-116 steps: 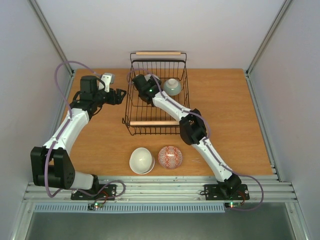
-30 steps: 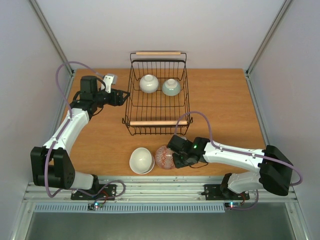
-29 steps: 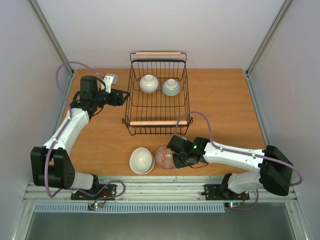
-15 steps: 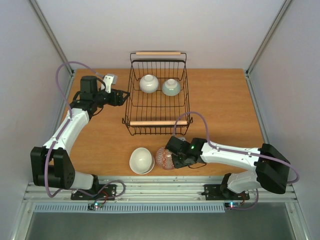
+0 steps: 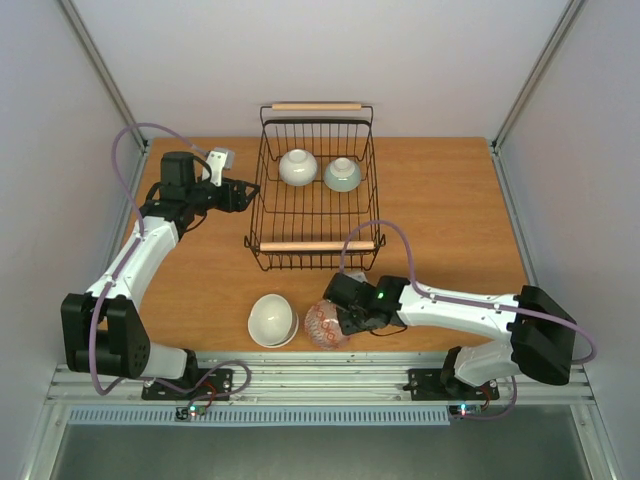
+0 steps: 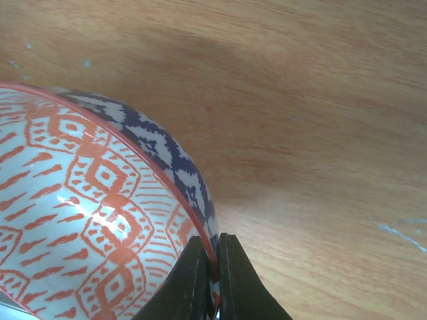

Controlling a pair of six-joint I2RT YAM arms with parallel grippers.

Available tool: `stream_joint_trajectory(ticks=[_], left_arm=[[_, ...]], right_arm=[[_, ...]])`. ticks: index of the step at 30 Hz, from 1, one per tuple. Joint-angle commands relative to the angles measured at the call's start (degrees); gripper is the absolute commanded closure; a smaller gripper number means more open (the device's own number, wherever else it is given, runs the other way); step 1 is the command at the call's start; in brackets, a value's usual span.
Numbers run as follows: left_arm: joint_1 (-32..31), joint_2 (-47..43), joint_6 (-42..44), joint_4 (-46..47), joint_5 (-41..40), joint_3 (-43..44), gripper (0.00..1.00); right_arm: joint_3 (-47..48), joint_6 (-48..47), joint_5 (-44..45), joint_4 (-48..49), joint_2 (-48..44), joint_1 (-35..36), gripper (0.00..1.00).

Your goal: Load the bowls into the dish rack

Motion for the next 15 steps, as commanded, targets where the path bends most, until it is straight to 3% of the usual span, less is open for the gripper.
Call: stream_joint_trajectory(ticks=[1,8,15], left_arm=[[0.15,-0.50,0.16,1.19,0.59,1.42,0.23],[0.10,-1.12,-0.21,1.08,1.35,1.51,0.22],[-0.03,-1.08,-0.04,0.79,1.84,1.81,0.22]], right_arm=[[1.84,1.64,6.67,-7.34,-1.98,1.38,0.99],[7.01,0.57,16.24,-19.35,-8.38,2.28,0.99],[15.01,-6.87,16.29,-23.91,-13.81,2.30,0.99]])
